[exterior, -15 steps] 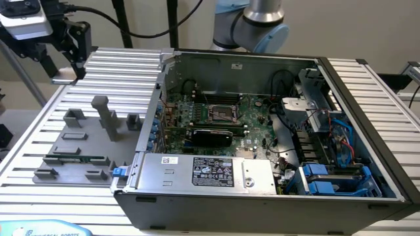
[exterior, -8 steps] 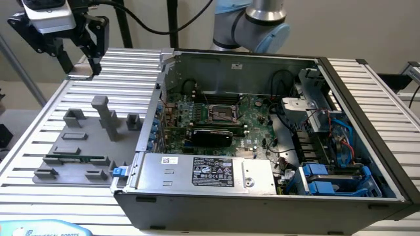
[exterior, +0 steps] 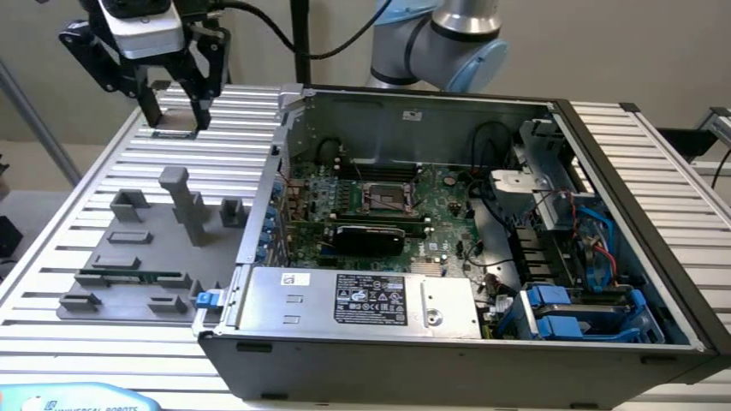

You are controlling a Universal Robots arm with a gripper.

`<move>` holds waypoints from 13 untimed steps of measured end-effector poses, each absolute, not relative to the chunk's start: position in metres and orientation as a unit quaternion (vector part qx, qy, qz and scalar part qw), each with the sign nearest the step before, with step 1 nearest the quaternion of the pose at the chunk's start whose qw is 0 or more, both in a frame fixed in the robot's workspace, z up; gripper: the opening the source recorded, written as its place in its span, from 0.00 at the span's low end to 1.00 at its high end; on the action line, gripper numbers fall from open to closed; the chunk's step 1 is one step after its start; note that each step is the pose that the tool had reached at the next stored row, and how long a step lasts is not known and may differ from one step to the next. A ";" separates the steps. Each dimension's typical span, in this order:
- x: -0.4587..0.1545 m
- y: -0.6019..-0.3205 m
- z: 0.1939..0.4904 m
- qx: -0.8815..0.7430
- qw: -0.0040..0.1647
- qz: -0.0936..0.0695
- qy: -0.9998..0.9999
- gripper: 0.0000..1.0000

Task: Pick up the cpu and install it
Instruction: 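Pick up the cpu and move it towards the insertion slot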

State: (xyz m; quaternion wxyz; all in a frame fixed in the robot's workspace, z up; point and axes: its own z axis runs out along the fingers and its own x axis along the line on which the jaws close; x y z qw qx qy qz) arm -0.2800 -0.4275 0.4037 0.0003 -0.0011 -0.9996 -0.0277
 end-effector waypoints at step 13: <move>-0.221 -0.425 0.404 -0.001 0.002 -0.034 -0.999 0.55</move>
